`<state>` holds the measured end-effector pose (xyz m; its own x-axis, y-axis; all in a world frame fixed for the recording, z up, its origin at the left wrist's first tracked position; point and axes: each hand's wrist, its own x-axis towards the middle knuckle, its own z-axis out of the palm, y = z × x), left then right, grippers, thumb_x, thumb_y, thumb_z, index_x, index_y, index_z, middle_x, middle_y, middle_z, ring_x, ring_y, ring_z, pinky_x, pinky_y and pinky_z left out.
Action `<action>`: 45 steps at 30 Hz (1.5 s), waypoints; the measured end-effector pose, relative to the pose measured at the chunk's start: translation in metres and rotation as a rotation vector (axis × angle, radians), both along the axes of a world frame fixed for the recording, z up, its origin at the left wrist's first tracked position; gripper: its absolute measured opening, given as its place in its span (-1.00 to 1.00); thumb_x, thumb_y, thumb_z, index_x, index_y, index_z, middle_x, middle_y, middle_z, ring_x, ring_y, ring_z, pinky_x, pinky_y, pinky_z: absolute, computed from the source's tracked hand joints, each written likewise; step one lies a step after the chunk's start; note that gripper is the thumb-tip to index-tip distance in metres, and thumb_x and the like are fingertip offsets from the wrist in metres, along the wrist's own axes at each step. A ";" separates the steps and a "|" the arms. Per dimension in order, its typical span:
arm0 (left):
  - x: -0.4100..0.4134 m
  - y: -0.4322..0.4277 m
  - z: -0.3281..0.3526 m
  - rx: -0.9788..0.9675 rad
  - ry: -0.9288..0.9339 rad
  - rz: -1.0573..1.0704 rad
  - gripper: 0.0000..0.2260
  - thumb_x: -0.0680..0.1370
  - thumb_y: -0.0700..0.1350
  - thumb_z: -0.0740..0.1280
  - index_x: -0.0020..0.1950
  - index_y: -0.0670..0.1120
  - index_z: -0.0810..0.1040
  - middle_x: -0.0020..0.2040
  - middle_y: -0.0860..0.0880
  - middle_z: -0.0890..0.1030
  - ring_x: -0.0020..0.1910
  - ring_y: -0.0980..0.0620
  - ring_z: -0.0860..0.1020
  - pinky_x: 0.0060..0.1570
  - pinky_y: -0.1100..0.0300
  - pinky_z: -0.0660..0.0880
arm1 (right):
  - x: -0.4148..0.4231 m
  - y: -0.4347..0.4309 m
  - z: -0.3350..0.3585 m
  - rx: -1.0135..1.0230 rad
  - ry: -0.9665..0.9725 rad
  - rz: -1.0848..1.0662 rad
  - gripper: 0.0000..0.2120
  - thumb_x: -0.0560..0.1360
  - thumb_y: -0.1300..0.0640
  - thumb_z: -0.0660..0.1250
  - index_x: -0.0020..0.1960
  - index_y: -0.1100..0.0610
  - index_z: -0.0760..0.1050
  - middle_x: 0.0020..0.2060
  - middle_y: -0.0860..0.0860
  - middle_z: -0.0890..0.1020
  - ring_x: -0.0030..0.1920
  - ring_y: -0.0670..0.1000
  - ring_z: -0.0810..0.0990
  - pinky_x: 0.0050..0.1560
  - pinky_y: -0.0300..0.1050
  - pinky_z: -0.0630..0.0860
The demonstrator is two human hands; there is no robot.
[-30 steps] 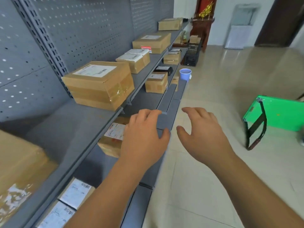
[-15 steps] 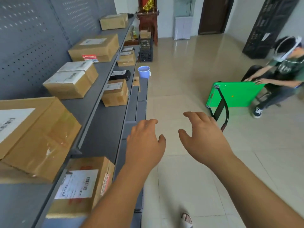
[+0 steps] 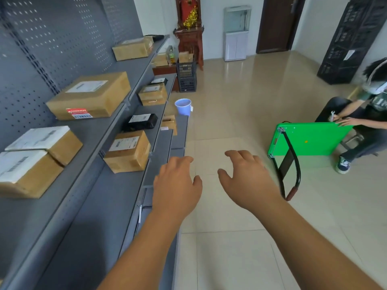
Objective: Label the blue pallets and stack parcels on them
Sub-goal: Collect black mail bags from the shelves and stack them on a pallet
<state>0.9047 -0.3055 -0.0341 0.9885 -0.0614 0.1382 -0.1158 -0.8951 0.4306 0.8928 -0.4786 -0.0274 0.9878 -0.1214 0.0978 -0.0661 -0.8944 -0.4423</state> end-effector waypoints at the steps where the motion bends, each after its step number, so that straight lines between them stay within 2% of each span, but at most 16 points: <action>1: 0.014 -0.005 0.000 -0.002 0.005 0.010 -0.55 0.63 0.03 0.31 0.52 0.06 0.39 0.47 0.03 0.42 0.43 -0.07 0.37 0.36 -0.08 0.36 | 0.016 -0.005 0.001 -0.002 -0.005 0.009 -0.48 0.58 -0.12 0.25 0.50 0.01 0.35 0.40 0.02 0.47 0.35 0.16 0.41 0.30 0.07 0.40; 11: 0.162 -0.027 -0.017 0.002 0.036 0.027 -0.53 0.61 0.10 0.32 0.51 0.06 0.40 0.47 0.02 0.42 0.41 -0.07 0.39 0.36 -0.07 0.38 | 0.168 -0.032 -0.020 -0.007 0.064 0.036 -0.48 0.58 -0.11 0.24 0.51 0.00 0.34 0.41 0.02 0.46 0.37 0.15 0.39 0.33 0.08 0.38; 20: 0.354 -0.025 -0.023 -0.019 0.025 -0.049 -0.53 0.60 0.14 0.31 0.50 0.08 0.42 0.45 0.01 0.45 0.39 -0.11 0.41 0.30 -0.10 0.44 | 0.338 -0.029 -0.019 -0.062 0.081 -0.026 -0.49 0.58 -0.12 0.23 0.49 0.01 0.35 0.39 0.02 0.47 0.34 0.16 0.41 0.30 0.04 0.39; 31: 0.533 -0.053 -0.031 0.025 0.051 -0.137 -0.52 0.60 0.12 0.31 0.51 0.07 0.40 0.45 0.01 0.42 0.39 -0.10 0.41 0.29 -0.08 0.44 | 0.503 -0.057 -0.036 0.057 0.054 -0.123 -0.54 0.59 -0.09 0.26 0.44 0.04 0.42 0.36 0.03 0.50 0.34 0.14 0.42 0.31 0.05 0.39; 41: 0.696 -0.134 -0.047 0.033 0.108 -0.087 -0.53 0.60 0.12 0.32 0.51 0.09 0.39 0.46 0.02 0.42 0.43 -0.09 0.38 0.33 -0.09 0.43 | 0.675 -0.142 -0.049 0.032 0.090 -0.017 -0.52 0.61 -0.11 0.22 0.48 0.02 0.36 0.39 0.02 0.46 0.36 0.14 0.39 0.32 0.05 0.38; 45: 0.748 -0.157 -0.049 0.024 0.099 -0.029 -0.53 0.59 0.11 0.33 0.49 0.07 0.41 0.46 0.01 0.43 0.43 -0.08 0.39 0.27 -0.03 0.43 | 0.741 -0.164 -0.050 0.042 0.096 0.048 -0.52 0.61 -0.10 0.24 0.48 0.03 0.37 0.37 0.03 0.47 0.35 0.15 0.39 0.28 0.07 0.41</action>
<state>1.6529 -0.4629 -0.0827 0.9949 -0.0928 0.0385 -0.1004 -0.9022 0.4195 1.6340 -0.6424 -0.0778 0.9972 -0.0753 -0.0019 -0.0672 -0.8786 -0.4728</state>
